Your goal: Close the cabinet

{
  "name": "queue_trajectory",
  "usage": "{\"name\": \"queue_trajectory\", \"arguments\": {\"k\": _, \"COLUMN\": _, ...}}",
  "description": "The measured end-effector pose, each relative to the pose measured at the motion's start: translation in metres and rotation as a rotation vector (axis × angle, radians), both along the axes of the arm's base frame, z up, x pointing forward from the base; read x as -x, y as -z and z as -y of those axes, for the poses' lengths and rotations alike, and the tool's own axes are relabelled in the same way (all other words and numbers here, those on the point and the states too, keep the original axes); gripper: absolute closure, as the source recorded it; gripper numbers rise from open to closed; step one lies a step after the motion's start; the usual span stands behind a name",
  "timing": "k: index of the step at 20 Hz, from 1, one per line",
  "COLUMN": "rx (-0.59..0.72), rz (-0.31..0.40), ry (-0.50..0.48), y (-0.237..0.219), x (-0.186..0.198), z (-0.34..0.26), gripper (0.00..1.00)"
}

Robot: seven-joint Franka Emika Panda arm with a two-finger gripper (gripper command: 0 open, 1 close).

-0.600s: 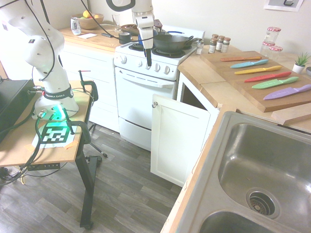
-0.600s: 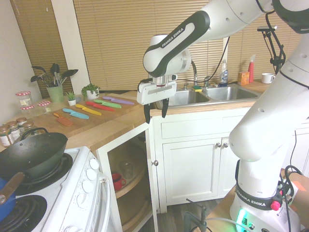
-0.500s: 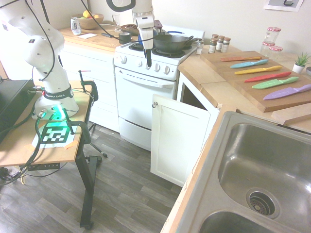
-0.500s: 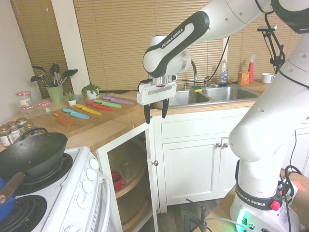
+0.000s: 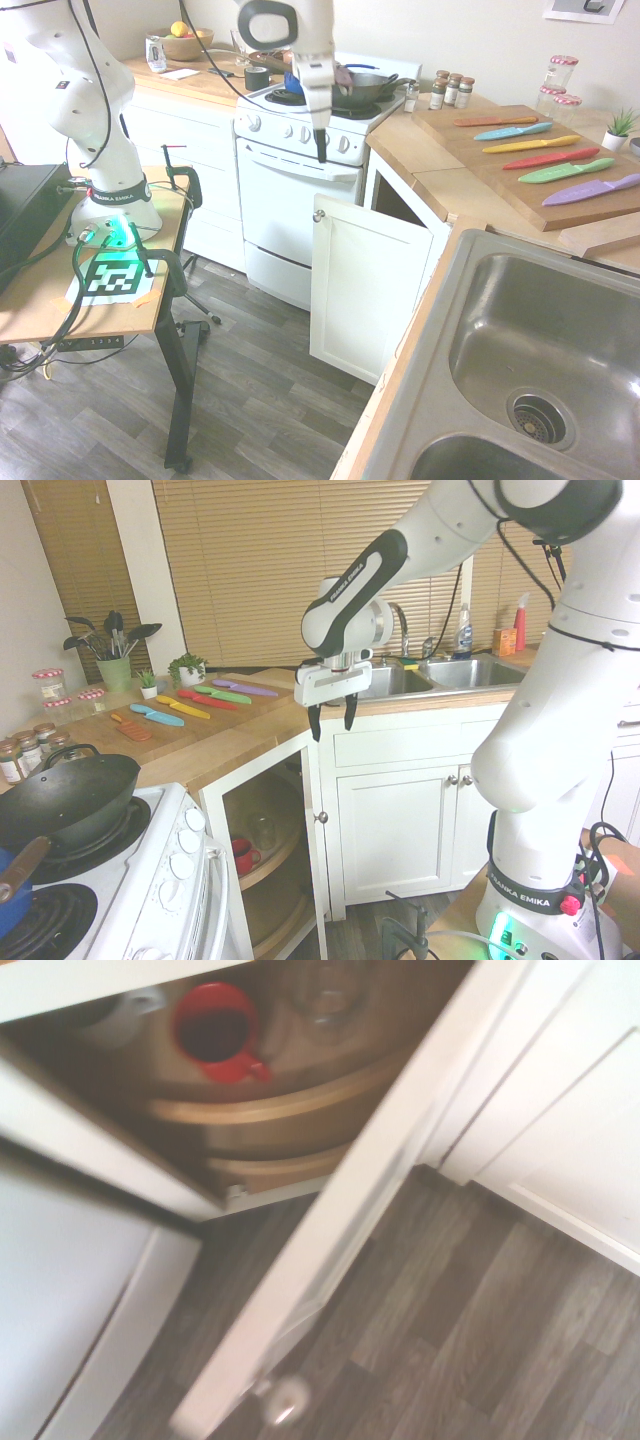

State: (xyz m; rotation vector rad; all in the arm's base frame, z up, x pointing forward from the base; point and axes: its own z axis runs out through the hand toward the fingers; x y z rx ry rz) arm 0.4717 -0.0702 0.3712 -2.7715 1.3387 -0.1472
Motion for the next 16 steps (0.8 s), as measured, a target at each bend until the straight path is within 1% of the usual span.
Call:
{"name": "queue_trajectory", "arguments": {"k": 3, "rx": -0.003, "rz": -0.031, "ry": 0.022, "y": 0.026, "x": -0.024, "z": 0.022, "gripper": 0.00}}
{"name": "queue_trajectory", "arguments": {"k": 7, "rx": -0.018, "rz": -0.078, "ry": 0.046, "y": 0.070, "x": -0.049, "z": 0.044, "gripper": 0.00}}
{"name": "queue_trajectory", "arguments": {"k": 12, "rx": -0.040, "rz": -0.126, "ry": 0.056, "y": 0.125, "x": -0.065, "z": 0.057, "gripper": 0.00}}
{"name": "queue_trajectory", "arguments": {"k": 16, "rx": -0.057, "rz": -0.150, "ry": 0.056, "y": 0.150, "x": -0.075, "z": 0.058, "gripper": 0.00}}
